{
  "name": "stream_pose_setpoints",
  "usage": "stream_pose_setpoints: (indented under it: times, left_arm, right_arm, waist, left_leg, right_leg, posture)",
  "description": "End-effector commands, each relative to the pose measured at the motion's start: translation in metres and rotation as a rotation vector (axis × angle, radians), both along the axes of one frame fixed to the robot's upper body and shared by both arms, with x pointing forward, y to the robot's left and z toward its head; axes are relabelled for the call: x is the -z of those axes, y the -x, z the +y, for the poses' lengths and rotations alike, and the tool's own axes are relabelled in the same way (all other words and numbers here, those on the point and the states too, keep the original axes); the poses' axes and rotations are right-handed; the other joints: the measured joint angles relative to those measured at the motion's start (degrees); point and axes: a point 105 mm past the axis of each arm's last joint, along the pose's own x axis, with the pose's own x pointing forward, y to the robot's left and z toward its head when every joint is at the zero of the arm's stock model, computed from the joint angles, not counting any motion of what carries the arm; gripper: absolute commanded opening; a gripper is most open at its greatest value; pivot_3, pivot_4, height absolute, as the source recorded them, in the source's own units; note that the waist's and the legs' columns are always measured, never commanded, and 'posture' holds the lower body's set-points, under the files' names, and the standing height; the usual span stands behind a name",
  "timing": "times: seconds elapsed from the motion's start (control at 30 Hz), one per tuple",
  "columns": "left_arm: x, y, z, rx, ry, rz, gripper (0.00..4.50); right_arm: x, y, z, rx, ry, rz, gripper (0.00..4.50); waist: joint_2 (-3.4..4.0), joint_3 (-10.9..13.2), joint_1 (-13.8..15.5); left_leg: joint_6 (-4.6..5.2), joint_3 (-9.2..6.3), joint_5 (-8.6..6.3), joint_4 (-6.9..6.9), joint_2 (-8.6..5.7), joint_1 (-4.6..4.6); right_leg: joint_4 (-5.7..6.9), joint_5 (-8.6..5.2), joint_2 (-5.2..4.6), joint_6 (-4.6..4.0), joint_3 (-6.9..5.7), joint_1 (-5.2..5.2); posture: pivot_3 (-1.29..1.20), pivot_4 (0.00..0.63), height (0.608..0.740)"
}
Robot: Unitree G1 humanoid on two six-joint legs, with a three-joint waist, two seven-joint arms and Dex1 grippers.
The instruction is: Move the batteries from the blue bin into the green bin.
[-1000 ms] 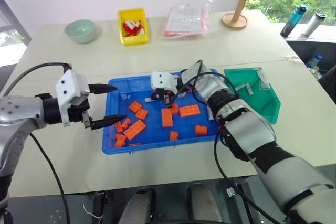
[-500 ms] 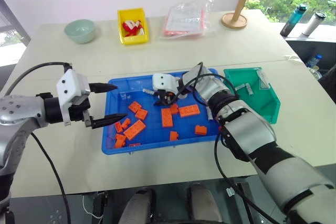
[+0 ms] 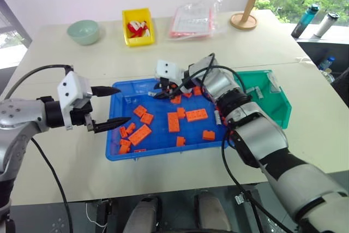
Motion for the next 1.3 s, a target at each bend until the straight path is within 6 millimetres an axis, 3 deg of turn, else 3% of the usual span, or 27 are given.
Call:
stream_pose_setpoints:
  times: [0.03,0.43,0.73,0.93,1.0,1.1,1.3]
  left_arm:
    - [-0.011,-0.004,0.005,-0.012,-0.001,-0.042,4.50]
    - [-0.010,-0.013,0.010,-0.020,0.015,-0.024,4.50]
    - [-0.010,-0.014,0.008,-0.013,0.014,-0.032,4.50]
    - [-0.010,-0.014,0.008,-0.015,0.016,-0.038,4.50]
    - [-0.010,-0.013,0.008,-0.017,0.017,-0.039,4.50]
    - [-0.009,-0.012,0.008,-0.021,0.018,-0.039,4.50]
    - [-0.008,-0.010,0.009,-0.025,0.023,-0.033,4.50]
  right_arm:
    - [0.005,-0.002,0.006,0.089,0.007,-0.026,1.71]
    - [0.017,-0.009,0.012,0.215,0.011,-0.044,1.71]
    - [0.021,0.012,0.028,0.047,0.001,-0.017,1.71]
    - [0.024,0.008,0.027,0.049,0.022,-0.035,1.71]
    - [0.026,0.006,0.026,0.057,0.029,-0.033,1.20]
    - [0.031,0.003,0.022,0.075,0.034,-0.030,0.04]
    - [0.025,0.005,0.019,0.067,0.001,-0.015,0.05]
  waist:
    - [0.00,0.00,0.16]
    - [0.00,0.00,-0.06]
    - [0.00,0.00,-0.27]
    - [0.00,0.00,-0.27]
    - [0.00,0.00,-0.26]
    - [0.00,0.00,-0.40]
    - [0.00,0.00,-0.47]
  left_leg:
    - [0.00,0.00,0.00,0.00,0.00,0.00]
    - [0.00,0.03,0.00,0.01,0.00,-0.02]
    - [0.00,0.02,0.00,0.02,0.00,-0.02]
    - [0.00,0.02,0.00,0.02,0.00,-0.01]
    - [0.00,0.01,0.00,0.01,0.00,-0.02]
    - [0.00,0.02,0.00,0.01,0.00,-0.01]
    - [0.00,0.00,0.00,0.01,0.01,-0.01]
  right_leg:
    - [0.00,0.00,0.00,0.00,0.00,0.00]
    - [0.01,0.00,-0.01,0.00,0.01,-0.03]
    - [0.03,0.00,0.00,0.00,0.01,-0.05]
    - [0.04,0.00,0.00,0.00,0.01,-0.05]
    - [0.04,0.00,0.00,0.00,0.01,-0.05]
    - [0.04,0.00,0.00,0.00,0.01,-0.05]
    - [0.04,0.00,0.01,0.00,0.01,-0.05]
  posture:
    - [0.00,0.150,0.719]
    - [0.00,0.150,0.719]
    - [0.00,0.150,0.719]
    - [0.00,0.150,0.719]
    - [0.00,0.150,0.719]
    - [0.00,0.150,0.719]
    - [0.00,0.150,0.719]
